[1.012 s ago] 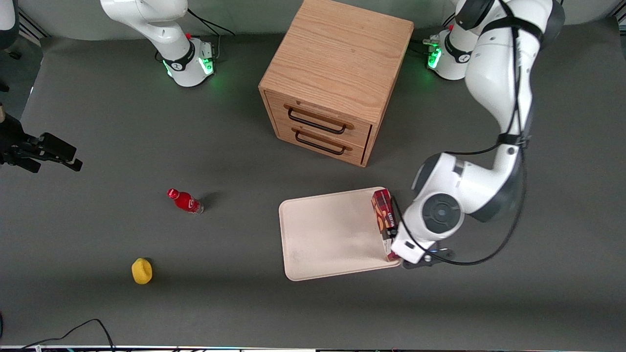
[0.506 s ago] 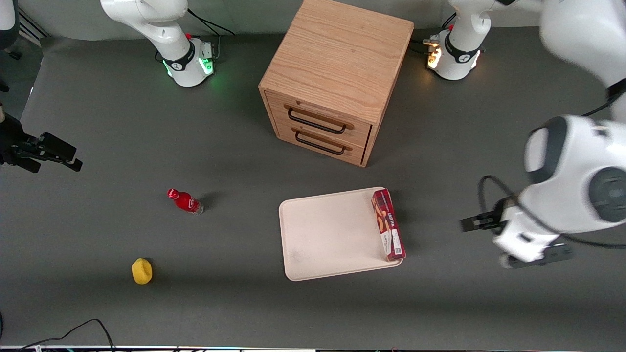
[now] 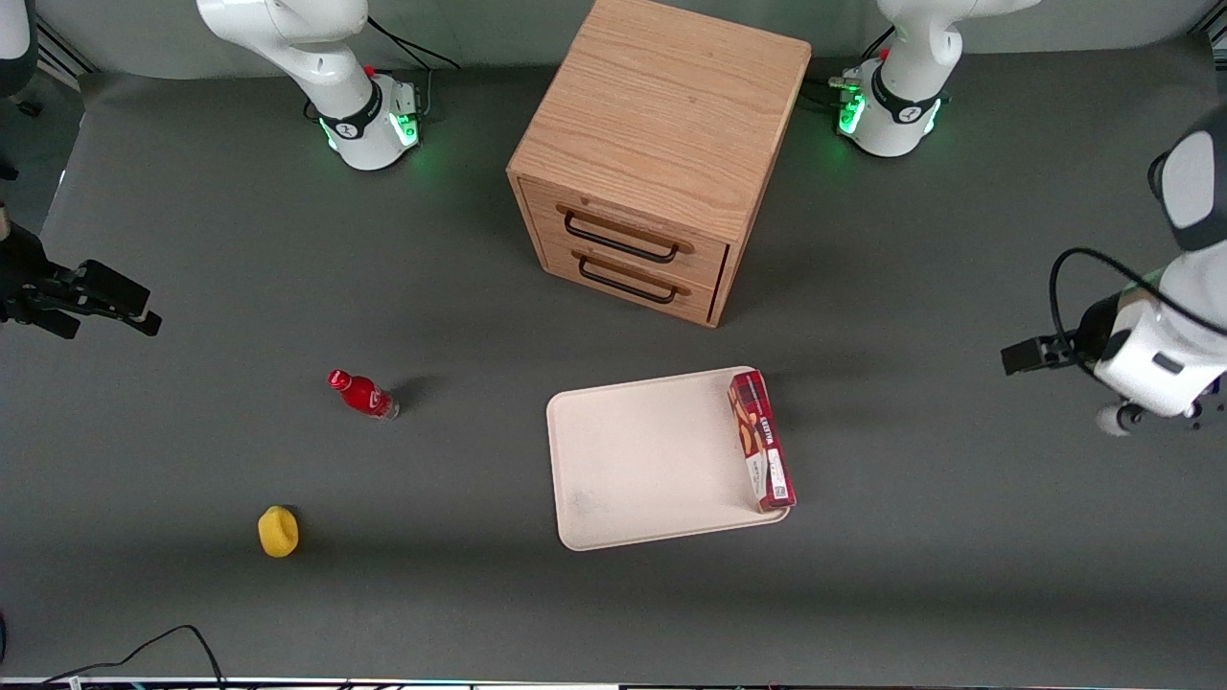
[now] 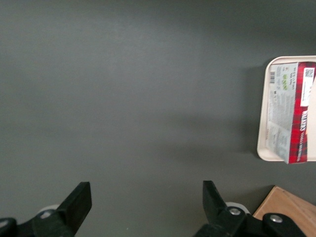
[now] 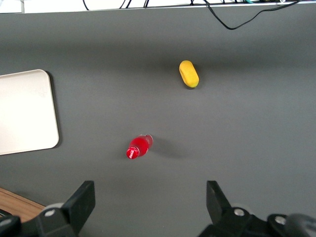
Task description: Place red cookie box on tray
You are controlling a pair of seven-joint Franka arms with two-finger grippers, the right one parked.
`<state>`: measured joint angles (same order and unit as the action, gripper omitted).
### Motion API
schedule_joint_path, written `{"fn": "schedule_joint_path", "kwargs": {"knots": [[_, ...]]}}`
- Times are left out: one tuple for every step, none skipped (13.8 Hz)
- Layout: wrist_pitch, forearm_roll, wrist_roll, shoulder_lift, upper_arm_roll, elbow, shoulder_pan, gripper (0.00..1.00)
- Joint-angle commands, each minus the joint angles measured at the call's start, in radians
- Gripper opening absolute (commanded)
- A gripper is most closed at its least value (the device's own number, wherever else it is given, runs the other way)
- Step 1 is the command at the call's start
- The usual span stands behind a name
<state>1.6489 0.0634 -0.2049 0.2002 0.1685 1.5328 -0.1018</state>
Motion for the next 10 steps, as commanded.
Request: {"fn": "schedule_joint_path", "kwargs": {"knots": [[0.071, -0.002, 0.074, -0.131, -0.004, 0.153, -0.035, 1.00], [0.071, -0.002, 0.093, -0.127, -0.004, 0.133, -0.038, 1.00], [0.066, -0.002, 0.111, -0.113, -0.003, 0.101, -0.038, 1.00], [0.063, -0.002, 0.142, -0.099, -0.004, 0.075, -0.039, 1.00], [0.060, -0.002, 0.172, -0.097, -0.004, 0.064, -0.052, 1.00], [0.054, -0.002, 0.177, -0.096, -0.004, 0.044, -0.058, 1.00], [0.033, -0.002, 0.182, -0.096, -0.004, 0.033, -0.059, 1.00], [0.022, -0.004, 0.185, -0.097, -0.009, 0.027, -0.065, 1.00], [0.020, -0.004, 0.208, -0.097, -0.013, 0.015, -0.088, 1.00], [0.020, -0.004, 0.251, -0.096, -0.014, 0.012, -0.093, 1.00]]}}
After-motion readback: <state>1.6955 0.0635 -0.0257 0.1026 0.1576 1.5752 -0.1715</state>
